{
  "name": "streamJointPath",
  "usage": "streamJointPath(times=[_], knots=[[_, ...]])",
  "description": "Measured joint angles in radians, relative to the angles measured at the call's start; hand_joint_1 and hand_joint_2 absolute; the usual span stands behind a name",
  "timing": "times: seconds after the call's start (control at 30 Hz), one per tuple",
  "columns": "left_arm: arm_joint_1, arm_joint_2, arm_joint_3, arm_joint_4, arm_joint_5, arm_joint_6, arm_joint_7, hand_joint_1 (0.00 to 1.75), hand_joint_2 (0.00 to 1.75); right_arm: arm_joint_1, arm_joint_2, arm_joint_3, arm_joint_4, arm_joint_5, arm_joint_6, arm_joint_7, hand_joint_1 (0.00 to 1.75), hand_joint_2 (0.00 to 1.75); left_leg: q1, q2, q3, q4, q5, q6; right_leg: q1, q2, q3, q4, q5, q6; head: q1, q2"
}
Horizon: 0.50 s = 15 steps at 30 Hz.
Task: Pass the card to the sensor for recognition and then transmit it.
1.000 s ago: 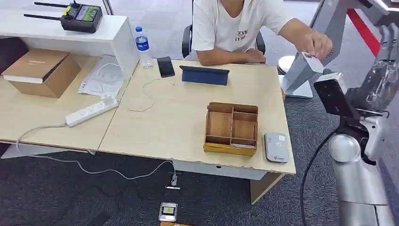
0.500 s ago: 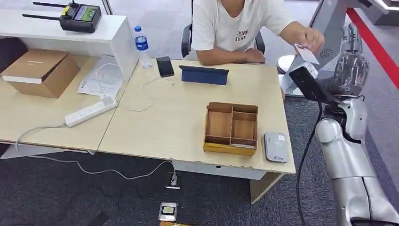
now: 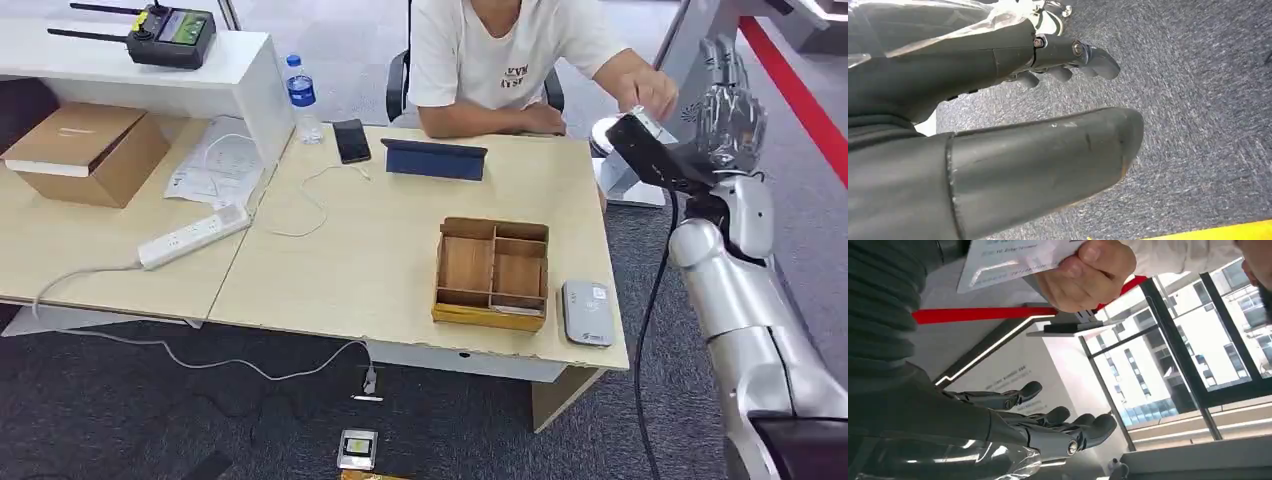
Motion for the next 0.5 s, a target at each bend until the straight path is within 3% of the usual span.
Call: streamJointPath(times=[0.03,0.5], knots=[[0.000,0.000,0.000,0.000,0.000,0.000,0.000,0.00,0.00,-0.007,0.002,0.002,0.013,-0.003,0.000,-0.001,1.75,1.75,0.000,0.000,0.000,0.000,0.000,0.000,0.000,0.000,0.000,0.000,0.000,0.000,0.000,0.000],[0.000,0.000,0.000,0.000,-0.004,0.005,-0.002,0.00,0.00,-0.044,0.018,0.017,0.088,-0.056,0.019,-0.029,1.75,1.75,0.000,0.000,0.000,0.000,0.000,0.000,0.000,0.000,0.000,0.000,0.000,0.000,0.000,0.000]])
